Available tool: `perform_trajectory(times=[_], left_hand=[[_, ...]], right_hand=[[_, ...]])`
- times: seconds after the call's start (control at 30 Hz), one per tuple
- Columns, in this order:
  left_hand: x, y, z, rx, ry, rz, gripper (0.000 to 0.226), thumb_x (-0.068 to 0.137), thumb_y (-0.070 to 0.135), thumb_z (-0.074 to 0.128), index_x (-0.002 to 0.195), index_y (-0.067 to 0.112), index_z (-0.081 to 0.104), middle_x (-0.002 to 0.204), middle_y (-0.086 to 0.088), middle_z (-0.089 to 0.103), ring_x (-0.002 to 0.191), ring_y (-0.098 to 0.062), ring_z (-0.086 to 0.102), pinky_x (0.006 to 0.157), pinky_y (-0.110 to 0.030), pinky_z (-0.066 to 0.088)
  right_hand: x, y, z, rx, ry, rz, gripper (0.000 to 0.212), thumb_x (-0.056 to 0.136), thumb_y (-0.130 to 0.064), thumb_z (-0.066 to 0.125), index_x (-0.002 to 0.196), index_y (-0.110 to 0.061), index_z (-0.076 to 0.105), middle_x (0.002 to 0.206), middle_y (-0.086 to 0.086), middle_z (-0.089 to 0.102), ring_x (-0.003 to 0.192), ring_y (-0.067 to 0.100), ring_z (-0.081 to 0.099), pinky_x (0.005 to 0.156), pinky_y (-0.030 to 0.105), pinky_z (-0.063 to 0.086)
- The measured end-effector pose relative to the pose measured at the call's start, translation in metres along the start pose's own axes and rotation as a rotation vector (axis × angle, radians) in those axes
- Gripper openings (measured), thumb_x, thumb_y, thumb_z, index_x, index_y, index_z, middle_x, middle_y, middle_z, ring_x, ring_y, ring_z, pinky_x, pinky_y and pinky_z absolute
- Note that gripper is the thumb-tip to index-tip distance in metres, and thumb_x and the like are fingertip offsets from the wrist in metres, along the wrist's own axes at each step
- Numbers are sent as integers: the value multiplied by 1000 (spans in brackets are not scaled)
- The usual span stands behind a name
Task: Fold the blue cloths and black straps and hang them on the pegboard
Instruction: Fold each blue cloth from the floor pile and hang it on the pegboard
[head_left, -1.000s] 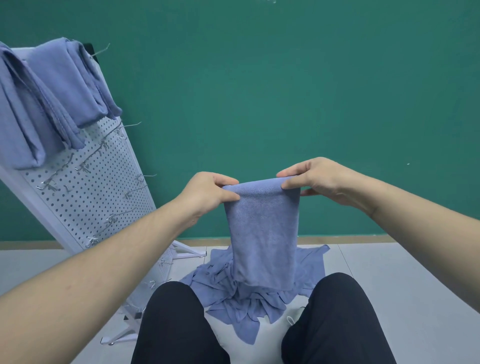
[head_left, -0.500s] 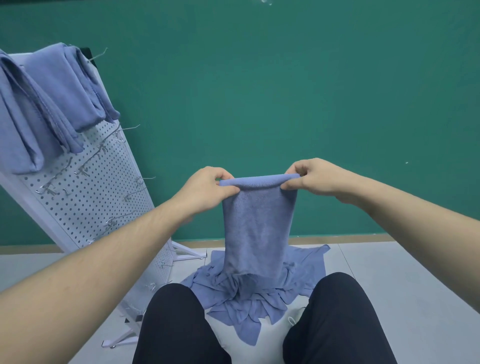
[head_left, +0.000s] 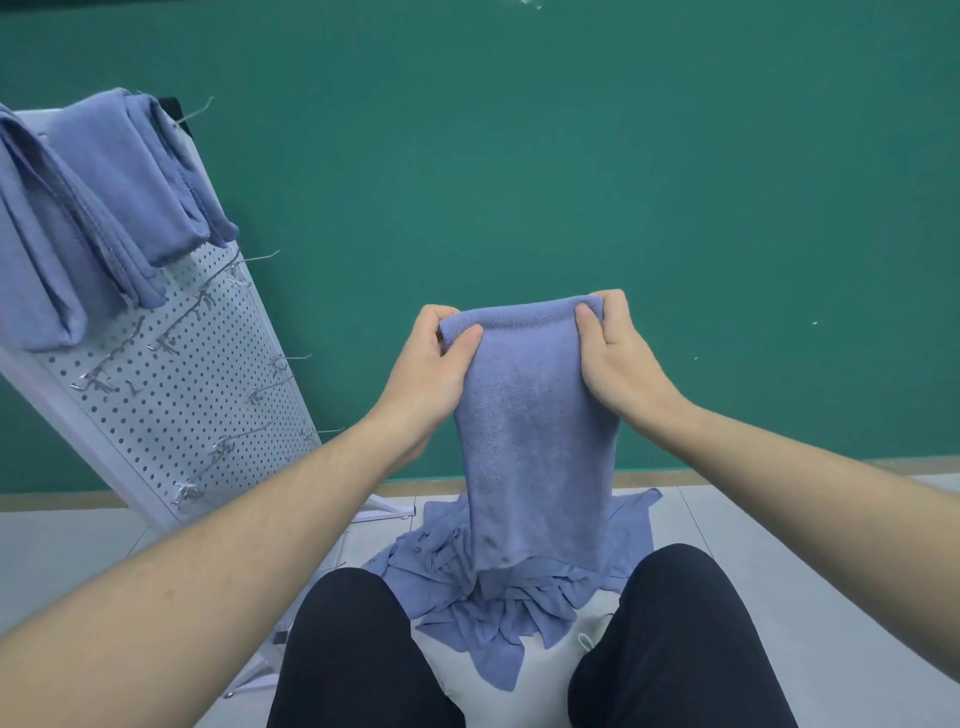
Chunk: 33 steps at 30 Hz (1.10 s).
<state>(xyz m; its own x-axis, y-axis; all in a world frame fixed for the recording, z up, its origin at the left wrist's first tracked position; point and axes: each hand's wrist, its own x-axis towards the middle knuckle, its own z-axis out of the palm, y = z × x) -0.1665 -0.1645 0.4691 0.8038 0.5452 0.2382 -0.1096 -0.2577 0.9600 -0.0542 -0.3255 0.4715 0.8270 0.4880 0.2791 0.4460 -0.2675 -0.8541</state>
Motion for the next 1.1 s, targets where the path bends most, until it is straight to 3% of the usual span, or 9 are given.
perform_trajectory(times=[0.13,0.27,0.37,0.47,0.57,0.73,0.93,1.0,1.1], left_hand=[[-3,0,5,-106,68,-11,5,102,25,57,101,21,55,97,6,66,84,-5,61,79,-30,50],[-8,-2,6,-259,93,-119,9,100,25,61,102,17,59,89,9,73,80,-5,68,72,-24,53],[-12,-3,7,-317,119,-148,12,100,26,61,103,15,58,79,10,73,72,-4,68,61,-21,54],[-14,-6,12,-231,179,-103,9,102,28,57,101,19,54,78,8,66,66,-5,62,60,-23,52],[-17,-4,14,-269,143,-131,16,97,30,66,104,19,57,84,7,70,73,-7,67,64,-26,55],[-22,-4,17,-369,114,-235,24,85,13,79,107,13,68,96,0,78,89,-15,76,72,-29,59],[-20,-15,25,64,290,35,27,86,18,73,88,6,48,79,0,53,69,-10,47,67,-27,46],[-23,-12,30,133,278,102,25,87,13,70,82,10,46,72,7,50,62,-5,41,59,-17,39],[-24,-9,39,121,240,104,20,88,10,65,87,9,45,72,9,48,60,-6,40,54,-16,36]], right_hand=[[0,-4,2,163,-15,63,41,92,-58,59,110,-21,58,102,-12,66,91,3,64,77,21,48],[-1,1,0,351,-201,122,44,79,-32,85,116,-22,64,107,-9,75,98,9,73,88,33,57],[-1,5,3,428,-205,121,38,80,-21,84,114,-18,66,105,-4,77,99,15,73,90,35,57],[0,6,8,457,-147,114,26,88,-29,76,111,-22,66,104,-7,76,99,12,72,89,34,56],[0,5,12,377,-67,92,20,93,-38,68,108,-24,65,103,-9,74,97,8,71,90,32,56],[-2,3,19,180,34,38,34,87,-40,74,102,-11,62,99,1,71,92,16,68,84,35,57],[-7,1,29,138,-57,27,25,79,-24,81,99,-26,64,95,-16,72,85,-1,68,72,21,53],[-9,1,37,115,-29,14,16,81,-24,73,92,-31,63,88,-20,69,82,1,66,70,23,50],[-11,0,46,128,8,11,9,82,-26,67,88,-28,60,80,-21,65,78,10,63,73,32,53]])
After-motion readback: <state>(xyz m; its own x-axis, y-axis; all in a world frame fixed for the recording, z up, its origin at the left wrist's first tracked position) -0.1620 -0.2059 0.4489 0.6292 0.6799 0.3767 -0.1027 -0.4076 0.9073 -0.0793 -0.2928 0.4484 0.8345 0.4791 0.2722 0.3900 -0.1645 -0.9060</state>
